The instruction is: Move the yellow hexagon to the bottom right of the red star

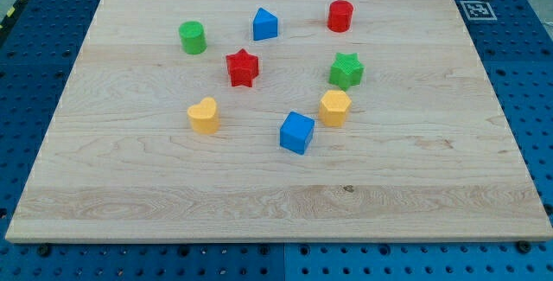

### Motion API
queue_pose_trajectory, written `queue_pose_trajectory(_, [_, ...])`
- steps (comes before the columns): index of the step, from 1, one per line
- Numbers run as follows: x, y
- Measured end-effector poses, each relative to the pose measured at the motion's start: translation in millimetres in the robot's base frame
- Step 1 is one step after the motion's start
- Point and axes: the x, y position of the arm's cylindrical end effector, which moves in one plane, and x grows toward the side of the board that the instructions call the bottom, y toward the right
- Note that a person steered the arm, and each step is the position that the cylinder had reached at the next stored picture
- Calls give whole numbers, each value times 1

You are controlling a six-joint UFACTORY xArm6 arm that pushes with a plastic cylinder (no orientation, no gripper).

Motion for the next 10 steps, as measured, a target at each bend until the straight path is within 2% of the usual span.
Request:
queue_pose_trajectory(1, [41, -41])
queue_pose_trajectory(2, [40, -61])
queue_pose_trajectory(3, [89, -59])
queue_pose_trajectory(4, [173, -68])
queue_pose_trajectory(5, [233, -107])
queue_pose_trajectory(6, [235, -182])
queue_pose_trajectory(10, [226, -281])
